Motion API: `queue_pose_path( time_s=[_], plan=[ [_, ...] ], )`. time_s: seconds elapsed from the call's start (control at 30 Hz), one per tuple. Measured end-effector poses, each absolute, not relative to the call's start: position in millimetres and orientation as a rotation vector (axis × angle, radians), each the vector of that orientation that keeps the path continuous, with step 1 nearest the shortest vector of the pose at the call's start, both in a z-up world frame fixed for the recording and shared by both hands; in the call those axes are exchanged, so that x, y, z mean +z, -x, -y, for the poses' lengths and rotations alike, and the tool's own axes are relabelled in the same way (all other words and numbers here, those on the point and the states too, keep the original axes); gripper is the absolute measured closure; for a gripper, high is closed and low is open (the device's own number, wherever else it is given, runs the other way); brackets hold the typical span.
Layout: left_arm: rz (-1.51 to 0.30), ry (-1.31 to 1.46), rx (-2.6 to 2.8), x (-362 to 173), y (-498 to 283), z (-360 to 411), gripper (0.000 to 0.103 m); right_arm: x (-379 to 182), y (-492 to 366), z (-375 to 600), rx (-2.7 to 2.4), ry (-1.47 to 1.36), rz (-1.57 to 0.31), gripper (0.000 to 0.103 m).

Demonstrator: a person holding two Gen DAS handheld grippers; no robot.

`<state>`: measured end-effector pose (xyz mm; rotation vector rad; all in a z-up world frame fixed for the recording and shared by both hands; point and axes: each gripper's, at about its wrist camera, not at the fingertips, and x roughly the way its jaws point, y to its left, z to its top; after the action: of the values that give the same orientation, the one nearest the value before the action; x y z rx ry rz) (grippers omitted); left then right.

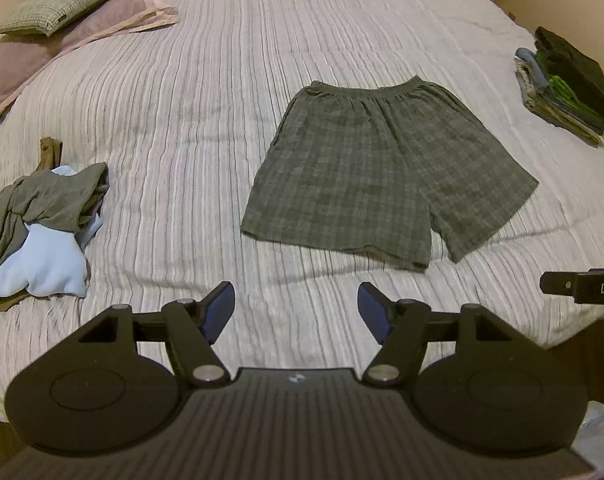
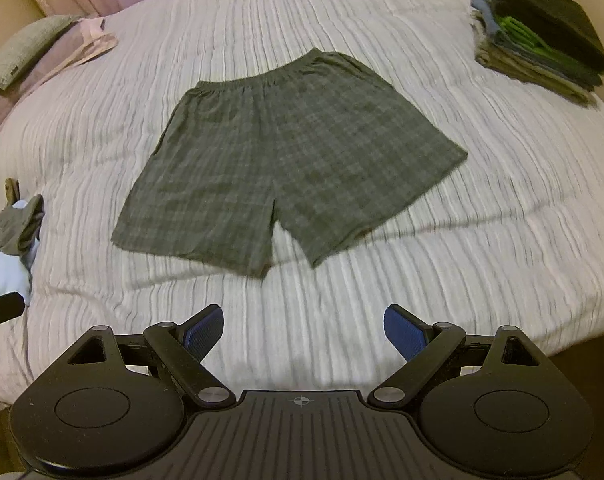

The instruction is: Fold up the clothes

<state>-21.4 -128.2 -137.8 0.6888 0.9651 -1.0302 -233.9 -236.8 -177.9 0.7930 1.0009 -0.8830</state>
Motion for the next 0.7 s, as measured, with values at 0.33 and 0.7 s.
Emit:
queue_pose_path(
  time_s=[0.33, 0.7],
  plan=[
    [-1.025, -0.728, -0.955, -158.4, 40.2, 187.5, 0.038, -202.9, 237.0, 311.9, -0.808, -0.794, -1.064, 0.013],
    [-1.162, -0.677, -0.848, -199.9, 31.2, 220.0, 0.036, -268.2, 301.8, 400.3, -0.790, -0.859, -0.962, 0.013]
  ],
)
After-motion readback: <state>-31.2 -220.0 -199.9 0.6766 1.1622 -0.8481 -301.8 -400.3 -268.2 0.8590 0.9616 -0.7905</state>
